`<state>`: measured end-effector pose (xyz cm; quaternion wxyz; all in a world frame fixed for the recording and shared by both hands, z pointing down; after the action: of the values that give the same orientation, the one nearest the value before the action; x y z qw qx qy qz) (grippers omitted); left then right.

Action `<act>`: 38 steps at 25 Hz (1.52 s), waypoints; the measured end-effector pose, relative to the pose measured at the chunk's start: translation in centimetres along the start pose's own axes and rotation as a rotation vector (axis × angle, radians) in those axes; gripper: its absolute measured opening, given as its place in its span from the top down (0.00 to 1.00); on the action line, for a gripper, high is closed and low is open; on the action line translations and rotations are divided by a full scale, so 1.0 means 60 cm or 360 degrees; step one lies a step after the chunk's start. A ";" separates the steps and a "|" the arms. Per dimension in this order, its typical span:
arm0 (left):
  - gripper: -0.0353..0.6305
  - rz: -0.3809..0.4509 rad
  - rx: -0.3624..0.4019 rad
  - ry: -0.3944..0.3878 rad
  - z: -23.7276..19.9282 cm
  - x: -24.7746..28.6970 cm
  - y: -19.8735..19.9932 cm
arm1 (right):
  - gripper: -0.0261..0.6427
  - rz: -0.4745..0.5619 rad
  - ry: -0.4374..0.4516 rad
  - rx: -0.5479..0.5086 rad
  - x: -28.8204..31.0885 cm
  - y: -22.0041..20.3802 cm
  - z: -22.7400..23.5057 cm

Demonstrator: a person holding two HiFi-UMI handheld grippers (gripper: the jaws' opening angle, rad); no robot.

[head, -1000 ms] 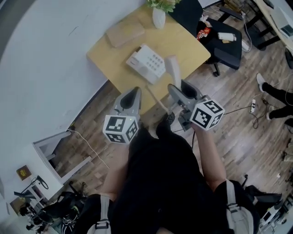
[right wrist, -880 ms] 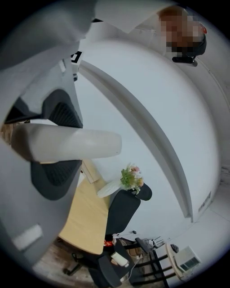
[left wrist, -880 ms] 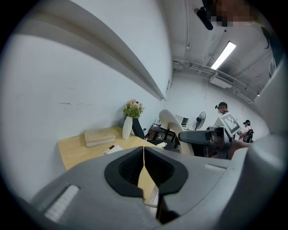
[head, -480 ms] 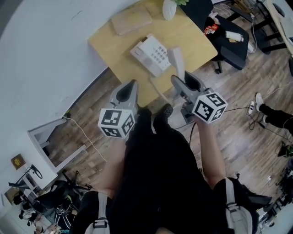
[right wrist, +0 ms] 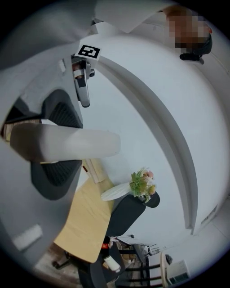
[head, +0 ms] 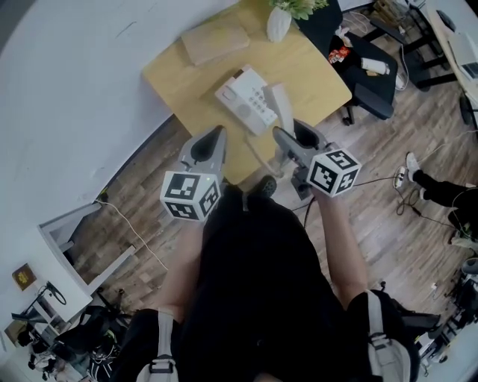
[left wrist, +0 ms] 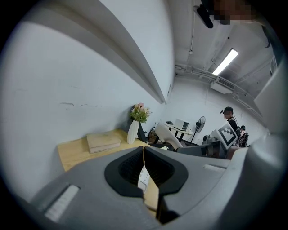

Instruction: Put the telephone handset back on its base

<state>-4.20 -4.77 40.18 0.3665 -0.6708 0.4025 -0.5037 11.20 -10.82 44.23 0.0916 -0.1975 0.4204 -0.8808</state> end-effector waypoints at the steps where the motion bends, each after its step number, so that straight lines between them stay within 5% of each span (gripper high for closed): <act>1: 0.93 0.0001 -0.0002 -0.0009 -0.006 0.003 0.002 | 0.63 -0.0011 -0.0002 -0.0001 0.009 -0.003 0.001; 19: 0.93 -0.0103 -0.0064 -0.0193 -0.103 0.074 -0.031 | 0.63 -0.0239 -0.0146 -0.0054 0.130 -0.077 0.044; 38: 0.93 -0.0194 -0.0076 -0.0285 -0.131 0.112 -0.086 | 0.63 -0.0564 -0.0165 -0.0354 0.224 -0.130 0.103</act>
<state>-9.85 -9.45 49.10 0.3535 -0.7448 0.3385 -0.4535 1.68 -14.68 57.48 -0.0655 -0.3224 0.4685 -0.8200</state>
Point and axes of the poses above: the fingertips, and each gripper's own axes: x forward along the fingers, z to its right, y out of its top, the point moved 2 cm from there along -x, backward along the fingers, and after that the axes turned 6 degrees about y, right-handed, at the moved point
